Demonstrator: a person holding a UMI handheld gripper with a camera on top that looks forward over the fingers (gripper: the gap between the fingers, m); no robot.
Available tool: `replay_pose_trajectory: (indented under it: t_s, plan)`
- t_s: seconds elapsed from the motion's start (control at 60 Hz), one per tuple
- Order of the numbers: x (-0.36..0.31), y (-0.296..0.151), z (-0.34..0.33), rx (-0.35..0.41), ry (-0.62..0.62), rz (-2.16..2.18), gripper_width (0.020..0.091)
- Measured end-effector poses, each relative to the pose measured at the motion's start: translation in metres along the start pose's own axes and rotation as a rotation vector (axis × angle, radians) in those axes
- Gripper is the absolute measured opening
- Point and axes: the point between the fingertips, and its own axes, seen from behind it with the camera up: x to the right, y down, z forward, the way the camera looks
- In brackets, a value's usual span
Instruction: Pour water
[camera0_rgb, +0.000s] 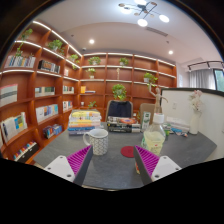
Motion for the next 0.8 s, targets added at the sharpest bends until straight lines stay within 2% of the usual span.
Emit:
replay_pose_trajectory:
  t_s: [0.1,0.117,0.167,0.283,0.35,0.533,0.667,0.733,0.8]
  plan:
    - [0.017,0.026,0.003,-0.003,0.033,-0.030,0.0831]
    - [0.023,0.016,0.000,-0.004,0.044,-0.034,0.0831]
    - [0.036,0.042,0.005,0.007,0.078,-0.036,0.0829]
    - [0.077,0.057,0.008,0.031,0.151,-0.010,0.0829]
    - [0.095,0.057,0.015,0.049,0.173,0.013,0.0829]
    - [0.111,0.039,0.052,0.096,0.111,0.064,0.0851]
    - [0.126,0.027,0.077,0.110,0.119,0.071,0.0847]
    - [0.129,0.026,0.086,0.099,0.116,0.082,0.0797]
    - [0.129,0.023,0.090,0.108,0.113,0.098,0.0681]
